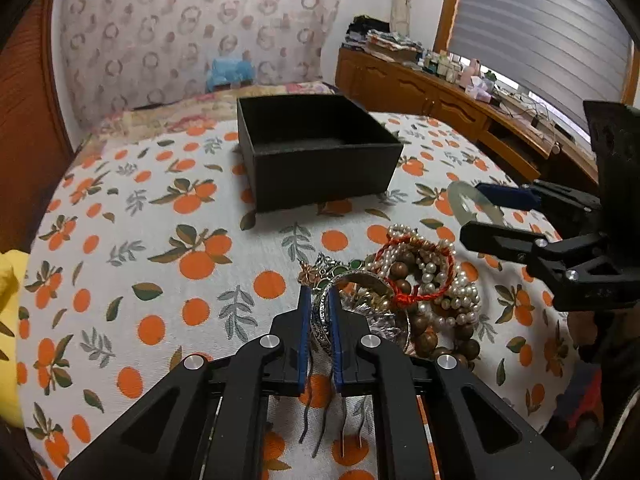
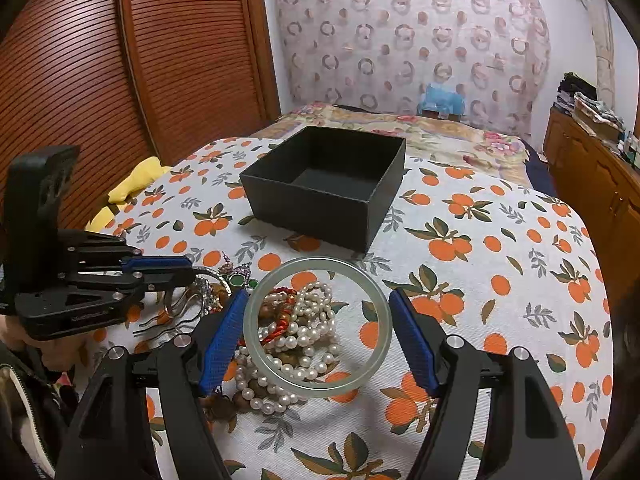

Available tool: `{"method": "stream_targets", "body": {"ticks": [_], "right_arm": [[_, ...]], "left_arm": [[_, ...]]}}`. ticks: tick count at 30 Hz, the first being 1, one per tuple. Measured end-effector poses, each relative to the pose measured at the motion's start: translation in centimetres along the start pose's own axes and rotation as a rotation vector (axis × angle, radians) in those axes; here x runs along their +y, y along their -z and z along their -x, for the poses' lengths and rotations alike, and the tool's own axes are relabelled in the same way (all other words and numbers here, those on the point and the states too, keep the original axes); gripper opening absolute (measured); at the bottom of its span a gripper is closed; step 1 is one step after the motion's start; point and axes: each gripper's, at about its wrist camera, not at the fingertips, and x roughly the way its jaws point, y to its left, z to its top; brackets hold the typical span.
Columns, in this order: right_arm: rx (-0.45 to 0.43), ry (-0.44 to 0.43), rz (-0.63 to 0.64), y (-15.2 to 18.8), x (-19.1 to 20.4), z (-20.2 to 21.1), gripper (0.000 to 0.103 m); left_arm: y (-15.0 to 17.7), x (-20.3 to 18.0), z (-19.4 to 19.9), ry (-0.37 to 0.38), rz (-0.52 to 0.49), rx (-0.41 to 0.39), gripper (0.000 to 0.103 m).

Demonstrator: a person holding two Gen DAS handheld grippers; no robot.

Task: Organize jewelry
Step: 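Grasp the silver bangle with the left tool while the right tool lifts the jade bangle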

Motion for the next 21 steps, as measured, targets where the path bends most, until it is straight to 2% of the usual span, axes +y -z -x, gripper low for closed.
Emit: {"method": "stream_targets", "body": {"ticks": [4,12,21], "right_arm": [[0.000,0.002,-0.002,0.0,-0.1,0.0,0.074],[-0.011,0.010,0.000,-0.5,-0.3,0.0,0.074],[-0.063,0.041,0.035,-4.6,-1.0,-0.6,0.074]], "left_arm": [[-0.5,0.3,1.2,0.001,0.021,-0.044,0.004],[-1.6,1.3,2.2,-0.026,0.038,-0.091,0.004],[-4.3,2.9,1.5,-0.063,0.046,-0.123,0.004]]}}
